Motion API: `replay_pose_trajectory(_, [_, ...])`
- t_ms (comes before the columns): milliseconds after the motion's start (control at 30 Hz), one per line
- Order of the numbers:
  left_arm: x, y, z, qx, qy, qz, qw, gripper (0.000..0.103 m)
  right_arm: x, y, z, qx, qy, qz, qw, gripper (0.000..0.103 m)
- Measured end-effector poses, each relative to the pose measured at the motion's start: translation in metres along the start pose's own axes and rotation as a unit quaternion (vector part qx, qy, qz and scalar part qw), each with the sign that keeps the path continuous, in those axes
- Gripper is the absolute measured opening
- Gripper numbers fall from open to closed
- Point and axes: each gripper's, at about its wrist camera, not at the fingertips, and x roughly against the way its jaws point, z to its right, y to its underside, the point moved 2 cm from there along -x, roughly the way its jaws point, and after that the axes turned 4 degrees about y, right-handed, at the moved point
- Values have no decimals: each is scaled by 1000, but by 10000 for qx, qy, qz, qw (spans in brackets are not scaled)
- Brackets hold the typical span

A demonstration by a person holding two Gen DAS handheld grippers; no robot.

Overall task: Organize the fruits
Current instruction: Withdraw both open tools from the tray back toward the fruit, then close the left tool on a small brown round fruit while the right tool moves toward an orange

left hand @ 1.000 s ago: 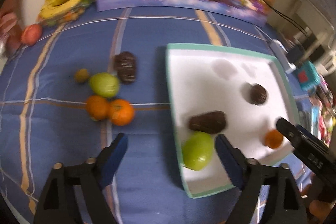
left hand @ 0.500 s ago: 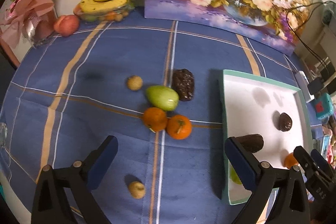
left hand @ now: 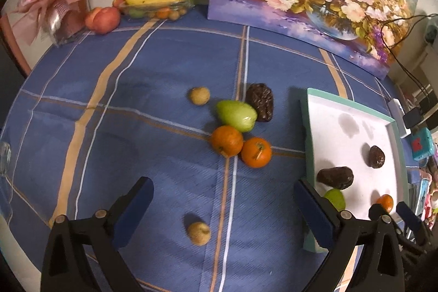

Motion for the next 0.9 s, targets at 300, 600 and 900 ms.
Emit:
replay_pose_trajectory(300, [-9, 21, -26, 280, -61, -335, 9990, 103, 0, 22, -18, 153, -68, -167, 9997, 97])
replay_pose_trajectory(600, [-13, 34, -26, 243, 138, -670, 9974, 80, 4, 41, -28, 300, -57, -292, 9991, 97])
replay_pose_trajectory(900, [-30, 45, -27, 218, 138, -1086, 9937, 47, 13, 38, -27, 194, -65, -230, 9995, 97])
